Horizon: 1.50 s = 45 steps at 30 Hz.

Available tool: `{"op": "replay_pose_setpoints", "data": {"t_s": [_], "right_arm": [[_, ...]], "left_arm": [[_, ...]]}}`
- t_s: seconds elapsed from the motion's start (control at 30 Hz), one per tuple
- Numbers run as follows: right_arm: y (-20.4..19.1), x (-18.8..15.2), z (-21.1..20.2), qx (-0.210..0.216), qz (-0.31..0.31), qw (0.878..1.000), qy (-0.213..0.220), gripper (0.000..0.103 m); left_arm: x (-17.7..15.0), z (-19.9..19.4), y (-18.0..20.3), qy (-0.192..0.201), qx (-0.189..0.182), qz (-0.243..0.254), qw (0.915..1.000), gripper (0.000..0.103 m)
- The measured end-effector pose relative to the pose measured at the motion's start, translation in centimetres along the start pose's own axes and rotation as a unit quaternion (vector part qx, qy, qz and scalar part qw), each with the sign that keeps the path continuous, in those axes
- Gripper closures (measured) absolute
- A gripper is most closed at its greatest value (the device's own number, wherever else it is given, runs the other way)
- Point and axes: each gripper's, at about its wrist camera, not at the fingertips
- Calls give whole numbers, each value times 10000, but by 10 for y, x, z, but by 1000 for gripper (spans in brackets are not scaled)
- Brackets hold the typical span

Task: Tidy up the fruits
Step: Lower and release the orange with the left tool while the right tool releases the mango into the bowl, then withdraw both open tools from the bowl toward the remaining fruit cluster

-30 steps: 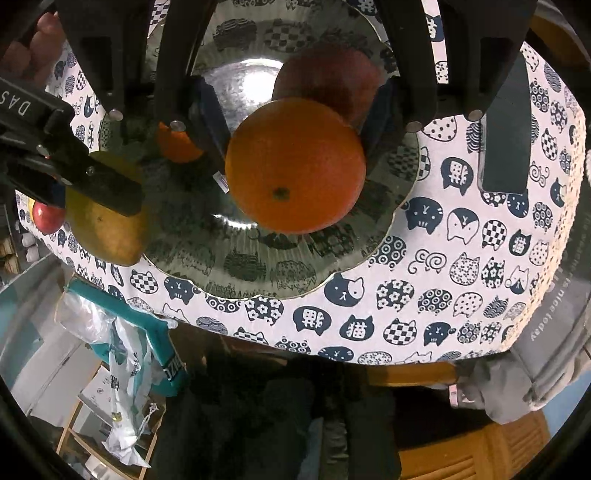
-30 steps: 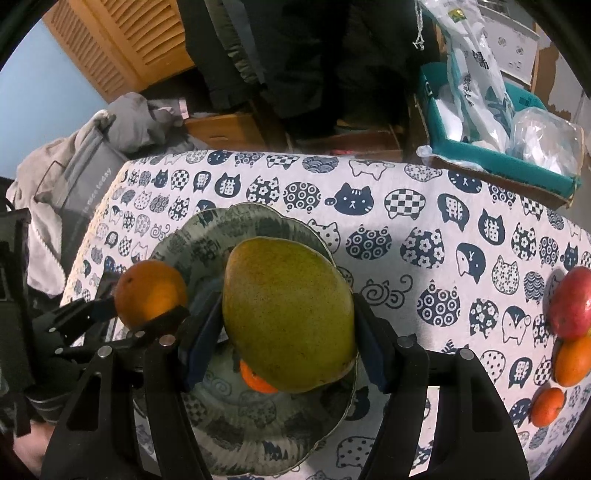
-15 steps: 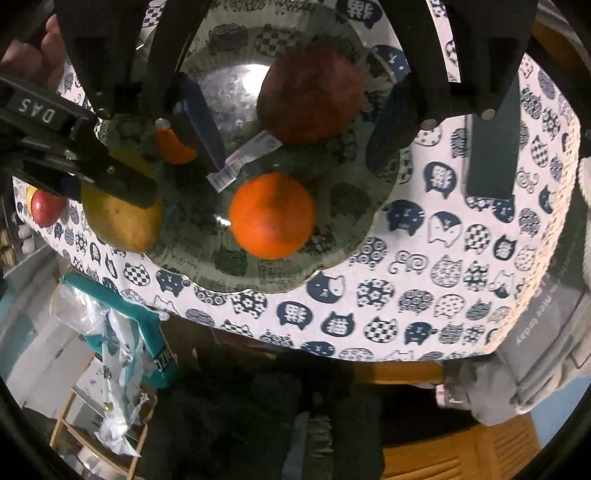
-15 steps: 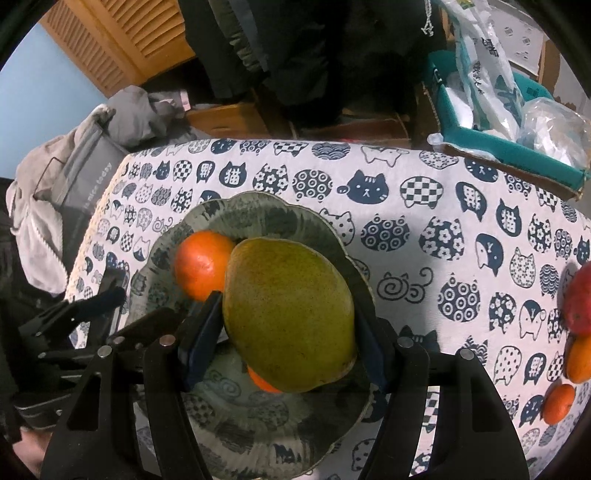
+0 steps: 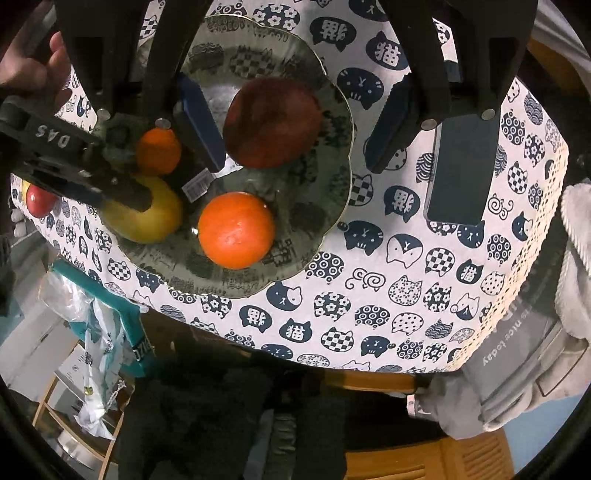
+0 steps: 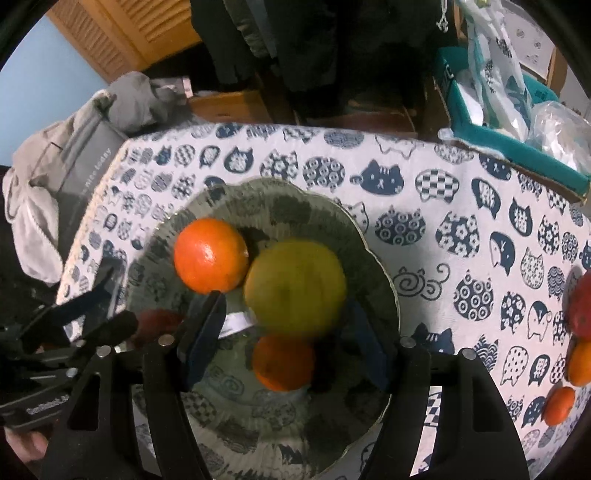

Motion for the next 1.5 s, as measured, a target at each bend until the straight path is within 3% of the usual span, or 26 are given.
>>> {"op": "replay_pose_setpoints", "data": {"t_s": [0.23, 0.6, 0.87, 1.5], "right_arm": [[0, 8, -35, -122, -73, 9992, 362, 33], [5, 2, -100, -985, -467, 9897, 925, 33], [6, -4, -142, -1354, -631, 9809, 1247, 33], [36, -34, -236, -1735, -528, 9638, 1953, 27]], "left_arm": [[1, -18, 7, 192, -37, 94, 9998, 23], [5, -65, 28, 694, -303, 214, 9969, 23], [7, -96, 49, 1023, -424, 400, 9930, 23], [0, -153, 99, 1683, -658, 778, 9804, 22]]}}
Point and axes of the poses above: each gripper's, at about its wrist camera, not at the fingertips, and z roughly the way its jaws point, y to its right, x to its top, and after that the axes turned 3 degrees about y, right-handed
